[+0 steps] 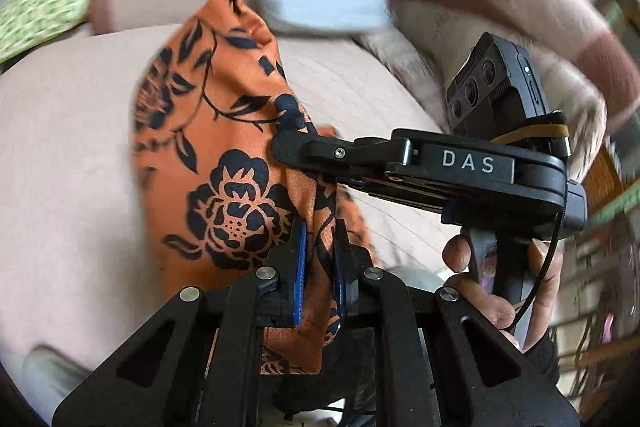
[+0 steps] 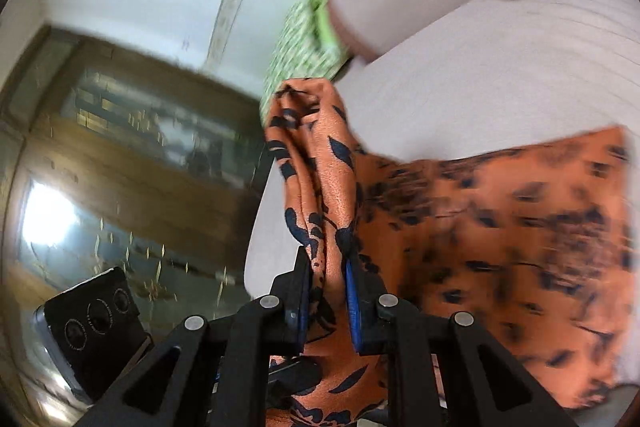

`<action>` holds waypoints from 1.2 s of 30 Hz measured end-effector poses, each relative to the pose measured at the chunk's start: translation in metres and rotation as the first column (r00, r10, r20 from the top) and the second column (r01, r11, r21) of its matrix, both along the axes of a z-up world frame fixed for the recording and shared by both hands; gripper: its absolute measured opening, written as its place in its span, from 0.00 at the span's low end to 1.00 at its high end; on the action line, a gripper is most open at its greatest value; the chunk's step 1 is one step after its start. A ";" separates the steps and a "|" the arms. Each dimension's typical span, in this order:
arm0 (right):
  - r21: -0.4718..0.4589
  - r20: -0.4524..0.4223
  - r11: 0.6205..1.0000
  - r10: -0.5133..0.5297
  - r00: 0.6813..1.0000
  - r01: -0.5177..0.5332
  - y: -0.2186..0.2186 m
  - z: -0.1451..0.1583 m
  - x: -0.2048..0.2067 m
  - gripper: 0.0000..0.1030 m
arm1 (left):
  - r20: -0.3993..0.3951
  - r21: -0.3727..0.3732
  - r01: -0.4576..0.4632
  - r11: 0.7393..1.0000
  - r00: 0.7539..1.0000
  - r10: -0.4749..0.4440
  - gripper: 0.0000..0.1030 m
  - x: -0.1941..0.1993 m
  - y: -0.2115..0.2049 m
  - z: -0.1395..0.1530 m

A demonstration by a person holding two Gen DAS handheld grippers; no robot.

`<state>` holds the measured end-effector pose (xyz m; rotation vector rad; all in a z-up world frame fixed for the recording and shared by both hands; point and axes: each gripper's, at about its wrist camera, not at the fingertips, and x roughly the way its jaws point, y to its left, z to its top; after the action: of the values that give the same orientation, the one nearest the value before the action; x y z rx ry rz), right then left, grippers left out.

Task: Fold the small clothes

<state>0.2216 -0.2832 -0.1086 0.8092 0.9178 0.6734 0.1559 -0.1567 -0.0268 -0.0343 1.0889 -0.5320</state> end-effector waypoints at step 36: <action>-0.156 0.061 0.977 -0.139 0.988 0.147 -0.082 -0.018 -0.049 0.44 | -0.155 -0.124 -0.310 0.943 0.944 0.290 0.42 0.076 0.090 -0.042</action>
<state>0.1725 -0.3654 -0.1268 0.7045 0.8481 0.4854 0.2322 -0.0663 -0.0686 -0.3654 1.1496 -0.3355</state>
